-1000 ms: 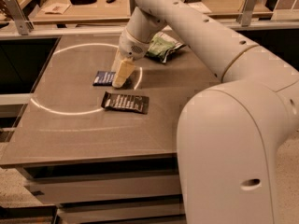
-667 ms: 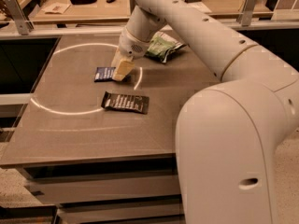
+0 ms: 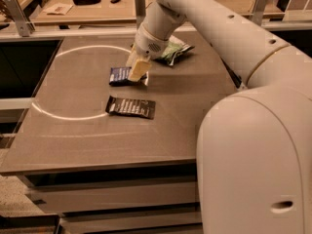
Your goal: Pick rxbar blueberry
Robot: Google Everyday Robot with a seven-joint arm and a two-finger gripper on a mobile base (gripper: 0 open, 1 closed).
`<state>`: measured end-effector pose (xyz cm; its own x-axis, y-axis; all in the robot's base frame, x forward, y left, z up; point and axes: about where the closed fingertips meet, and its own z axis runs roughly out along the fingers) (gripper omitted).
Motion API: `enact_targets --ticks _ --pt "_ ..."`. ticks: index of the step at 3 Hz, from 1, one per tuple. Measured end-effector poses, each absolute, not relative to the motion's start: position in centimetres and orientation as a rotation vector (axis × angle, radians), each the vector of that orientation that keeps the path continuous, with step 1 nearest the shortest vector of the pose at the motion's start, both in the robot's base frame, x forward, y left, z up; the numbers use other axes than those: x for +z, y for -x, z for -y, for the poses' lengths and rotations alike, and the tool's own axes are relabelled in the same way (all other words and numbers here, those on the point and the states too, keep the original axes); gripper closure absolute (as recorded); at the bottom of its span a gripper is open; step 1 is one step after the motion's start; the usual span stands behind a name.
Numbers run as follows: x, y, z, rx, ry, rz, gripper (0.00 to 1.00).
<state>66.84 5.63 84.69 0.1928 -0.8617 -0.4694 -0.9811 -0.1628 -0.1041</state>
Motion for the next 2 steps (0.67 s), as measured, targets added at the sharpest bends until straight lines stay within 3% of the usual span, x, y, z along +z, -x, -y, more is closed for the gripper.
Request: enact_targets --ticks 2 --pt "89.3 -65.5 -4.0 0.435 2.041 -1.679 1.0"
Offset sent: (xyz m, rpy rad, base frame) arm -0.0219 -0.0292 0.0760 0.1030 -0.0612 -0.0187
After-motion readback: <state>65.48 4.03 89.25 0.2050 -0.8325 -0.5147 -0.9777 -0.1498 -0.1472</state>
